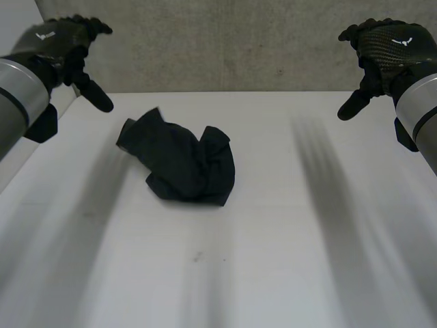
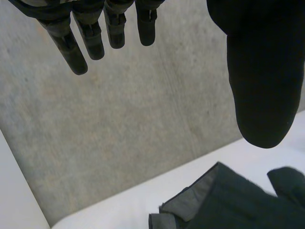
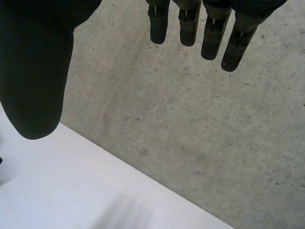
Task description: Fold the shorts.
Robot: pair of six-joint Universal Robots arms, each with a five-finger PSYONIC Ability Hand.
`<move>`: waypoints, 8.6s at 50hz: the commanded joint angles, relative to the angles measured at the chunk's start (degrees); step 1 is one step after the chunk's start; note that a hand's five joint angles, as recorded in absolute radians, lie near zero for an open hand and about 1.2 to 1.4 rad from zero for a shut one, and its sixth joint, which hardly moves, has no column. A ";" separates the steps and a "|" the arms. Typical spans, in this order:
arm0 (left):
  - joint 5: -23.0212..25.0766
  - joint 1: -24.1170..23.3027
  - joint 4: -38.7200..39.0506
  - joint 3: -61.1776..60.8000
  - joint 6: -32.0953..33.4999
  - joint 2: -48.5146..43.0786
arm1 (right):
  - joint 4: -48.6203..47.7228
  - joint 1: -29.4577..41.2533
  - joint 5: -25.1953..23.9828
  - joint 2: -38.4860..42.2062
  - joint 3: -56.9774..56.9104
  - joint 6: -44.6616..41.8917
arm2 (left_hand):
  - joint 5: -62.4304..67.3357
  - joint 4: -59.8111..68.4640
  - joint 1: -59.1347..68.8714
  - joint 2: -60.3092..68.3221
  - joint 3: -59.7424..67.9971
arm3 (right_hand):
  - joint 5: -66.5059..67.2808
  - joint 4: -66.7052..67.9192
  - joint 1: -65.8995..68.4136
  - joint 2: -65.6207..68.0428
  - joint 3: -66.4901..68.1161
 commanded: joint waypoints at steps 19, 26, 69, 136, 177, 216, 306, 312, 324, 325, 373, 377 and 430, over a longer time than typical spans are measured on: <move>1.97 1.59 0.32 8.42 19.21 -29.11 | -0.96 0.40 -0.07 2.39 1.28 -5.51 | -0.48 0.48 1.29 1.93 1.27 | -3.04 -3.41 0.49 -1.67 -1.06; 1.88 1.94 -2.93 8.07 19.21 -26.30 | -1.05 0.40 -0.07 2.56 1.28 -5.60 | -0.48 0.48 1.29 1.93 1.27 | -3.04 -3.41 0.49 -1.67 -1.06; -4.43 8.17 21.05 -3.99 26.86 -28.31 | -1.67 1.19 -0.07 5.20 2.16 -7.62 | 67.29 68.25 69.05 69.70 69.04 | -3.04 -3.41 0.49 -1.67 -1.06; -13.67 -13.89 15.35 -28.57 18.34 -2.04 | 2.65 1.81 -18.79 4.40 16.21 -23.44 | 7.08 8.04 8.85 9.49 8.83 | -3.04 -3.41 0.49 -1.67 -1.06; -8.14 -3.42 20.79 -39.75 11.30 -8.62 | -8.61 2.42 -25.12 24.80 12.09 -26.78 | 14.98 15.94 16.74 17.38 16.73 | 66.96 66.59 70.49 68.33 68.94; 1.44 -2.98 -6.54 -8.72 16.84 26.28 | 13.36 -0.39 -18.80 -10.81 -6.63 -11.93 | 67.29 68.25 69.05 69.70 69.04 | 66.96 66.59 70.49 68.33 68.94; -3.83 -11.86 12.18 -12.60 3.66 -24.97 | -16.17 -6.19 -17.74 26.29 14.73 -21.95 | 17.19 18.14 18.95 19.59 18.94 | 66.96 66.59 70.49 68.33 68.94; -3.83 -11.51 12.18 -7.15 3.66 -29.01 | -15.99 -5.84 -17.56 25.76 14.91 -21.68 | 18.19 19.15 19.96 20.60 19.94 | 66.96 66.59 70.49 68.33 68.94; -3.74 -11.33 12.53 -0.99 3.66 -34.99 | -15.99 -5.75 -17.48 24.62 15.26 -21.33 | 44.73 45.69 46.50 47.14 46.48 | 66.96 66.59 70.49 68.33 68.94; -3.74 -11.33 12.71 -0.64 3.66 -35.26 | -15.91 -5.75 -17.39 24.45 15.17 -21.33 | 51.27 52.23 53.03 53.67 53.02 | 66.96 66.59 70.49 68.33 68.94; 8.65 -2.28 -12.44 -20.52 25.46 -2.29 | 21.81 -4.87 -19.24 7.03 14.31 -34.09 | 67.29 68.25 69.05 69.70 69.04 | 66.96 66.59 70.49 68.33 68.94; 8.39 -2.63 -7.16 -10.68 20.01 -11.07 | 17.15 -4.26 -17.48 11.17 7.18 -30.82 | 67.29 68.25 69.05 69.70 69.04 | 66.96 66.59 70.49 68.33 68.94; 2.50 -9.58 13.59 22.38 19.39 -45.71 | -5.89 -2.06 -11.24 13.37 17.80 -13.68 | 11.47 12.42 13.23 13.87 13.22 | 5.79 5.42 9.32 7.16 7.78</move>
